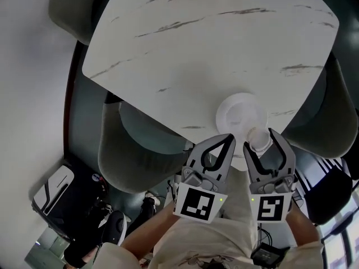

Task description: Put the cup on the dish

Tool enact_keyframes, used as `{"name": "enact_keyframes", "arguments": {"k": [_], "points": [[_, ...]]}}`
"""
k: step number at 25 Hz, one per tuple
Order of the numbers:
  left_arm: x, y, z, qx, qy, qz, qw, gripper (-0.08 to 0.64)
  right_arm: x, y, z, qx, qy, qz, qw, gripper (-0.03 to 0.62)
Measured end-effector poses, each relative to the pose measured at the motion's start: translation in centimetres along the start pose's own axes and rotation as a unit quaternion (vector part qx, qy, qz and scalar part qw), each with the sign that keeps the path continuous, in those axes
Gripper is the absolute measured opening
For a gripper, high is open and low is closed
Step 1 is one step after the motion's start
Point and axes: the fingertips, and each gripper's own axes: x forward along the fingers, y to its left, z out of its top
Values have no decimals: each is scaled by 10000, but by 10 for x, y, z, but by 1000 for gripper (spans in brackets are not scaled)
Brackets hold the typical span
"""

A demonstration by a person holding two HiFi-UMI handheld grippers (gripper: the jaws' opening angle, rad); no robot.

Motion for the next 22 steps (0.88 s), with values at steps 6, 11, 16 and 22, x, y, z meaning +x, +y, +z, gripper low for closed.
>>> {"name": "enact_keyframes", "arguments": {"k": [6, 11, 16, 22], "points": [[14, 7, -8, 136, 101, -145, 9998, 5, 11, 0, -6, -54, 21, -151, 9999, 259], [19, 14, -6, 98, 103, -158, 9998, 5, 19, -3, -8, -28, 68, -209, 9998, 258], [19, 18, -10, 64, 117, -166, 9998, 5, 27, -4, -6, 18, 103, -225, 9997, 258], [19, 24, -18, -171, 109, -77, 9998, 5, 33, -2, -8, 14, 168, -211, 9996, 258]]}}
